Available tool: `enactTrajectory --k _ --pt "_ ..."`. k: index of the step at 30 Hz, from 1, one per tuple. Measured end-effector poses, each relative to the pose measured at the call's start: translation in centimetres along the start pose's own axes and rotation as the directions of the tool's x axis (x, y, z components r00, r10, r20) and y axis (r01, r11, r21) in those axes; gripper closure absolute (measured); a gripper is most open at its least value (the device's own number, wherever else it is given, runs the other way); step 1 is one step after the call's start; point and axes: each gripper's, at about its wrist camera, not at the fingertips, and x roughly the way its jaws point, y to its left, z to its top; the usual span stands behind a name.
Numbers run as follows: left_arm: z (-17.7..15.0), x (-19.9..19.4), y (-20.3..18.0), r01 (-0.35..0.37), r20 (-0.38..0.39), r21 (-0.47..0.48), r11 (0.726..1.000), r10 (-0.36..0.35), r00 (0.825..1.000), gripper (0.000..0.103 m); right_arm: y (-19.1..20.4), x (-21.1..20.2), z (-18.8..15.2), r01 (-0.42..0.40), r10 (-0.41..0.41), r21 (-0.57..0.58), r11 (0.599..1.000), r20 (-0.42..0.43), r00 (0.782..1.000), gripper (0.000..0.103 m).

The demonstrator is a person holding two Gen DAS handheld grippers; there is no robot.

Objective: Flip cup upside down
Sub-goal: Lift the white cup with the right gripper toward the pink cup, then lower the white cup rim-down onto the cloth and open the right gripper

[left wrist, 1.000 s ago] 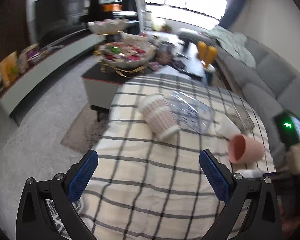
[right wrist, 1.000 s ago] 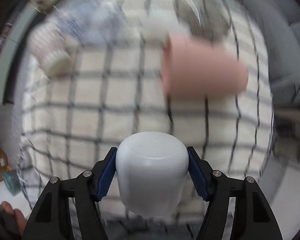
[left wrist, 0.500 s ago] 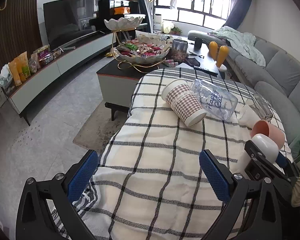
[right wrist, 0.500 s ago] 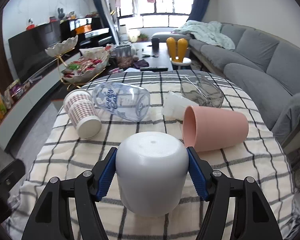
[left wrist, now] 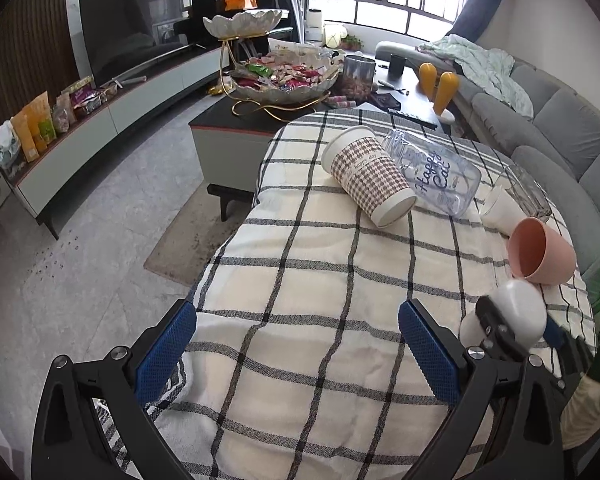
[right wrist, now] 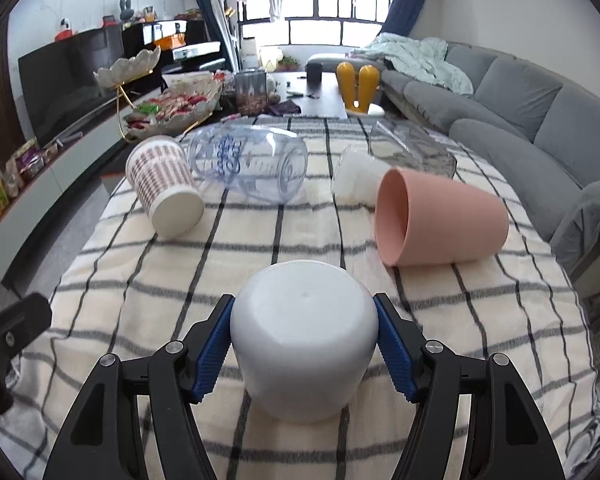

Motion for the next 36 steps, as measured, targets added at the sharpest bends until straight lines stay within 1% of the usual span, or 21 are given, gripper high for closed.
enactTrajectory --k 9,12,13,14,18,21,23,26,32,36 --pt "0.1 -0.9 -0.5 0.007 0.02 0.013 1.0 -0.007 1.0 0.0 -0.1 -0.3 -0.1 -0.009 0.009 0.0 1.0 -0.015 1.0 0.035" --pt "0.3 -1.7 -0.5 0.009 0.037 0.011 1.0 -0.01 0.999 0.0 -0.1 -1.3 0.3 -0.009 0.009 -0.004 1.0 0.006 1.0 0.03" --pt "0.3 -2.0 -0.5 0.009 0.043 0.011 1.0 -0.01 0.999 0.0 -0.1 -1.6 0.4 -0.009 0.01 -0.006 1.0 0.014 1.0 0.025" --pt "0.5 -2.2 -0.5 0.009 0.048 0.011 1.0 -0.009 0.999 0.0 -0.2 -2.3 0.6 -0.007 0.008 -0.01 1.0 0.029 1.0 0.023" --pt "0.7 -3.9 -0.8 0.012 0.085 0.013 1.0 -0.013 0.996 0.0 -0.9 -5.0 1.4 -0.004 0.006 -0.016 1.0 0.076 0.997 0.022" --pt "0.6 -5.5 -1.3 0.02 0.125 0.019 1.0 -0.022 0.992 0.0 -2.1 -7.7 2.1 0.049 -0.047 -0.011 0.999 0.121 0.992 0.017" --pt "0.5 -6.6 -1.8 0.028 0.151 0.027 0.999 -0.032 0.988 0.0 -2.9 -9.0 2.4 0.07 -0.069 -0.005 0.998 0.138 0.988 0.014" --pt "0.2 -8.0 -2.7 0.029 0.178 0.051 0.998 -0.038 0.983 0.0 -4.3 -11.2 2.8 0.097 -0.097 0.008 0.995 0.153 0.983 0.012" --pt "-0.5 -10.4 -4.2 0.04 0.204 0.089 0.995 -0.057 0.977 0.0 -5.5 -13.7 2.7 0.129 -0.127 -0.002 0.992 0.163 0.978 0.011" --pt "-0.8 -12.2 -4.9 0.025 0.253 0.107 0.994 -0.051 0.966 0.0 -6.2 -15.4 2.5 0.13 -0.129 0.005 0.991 0.195 0.972 0.009"
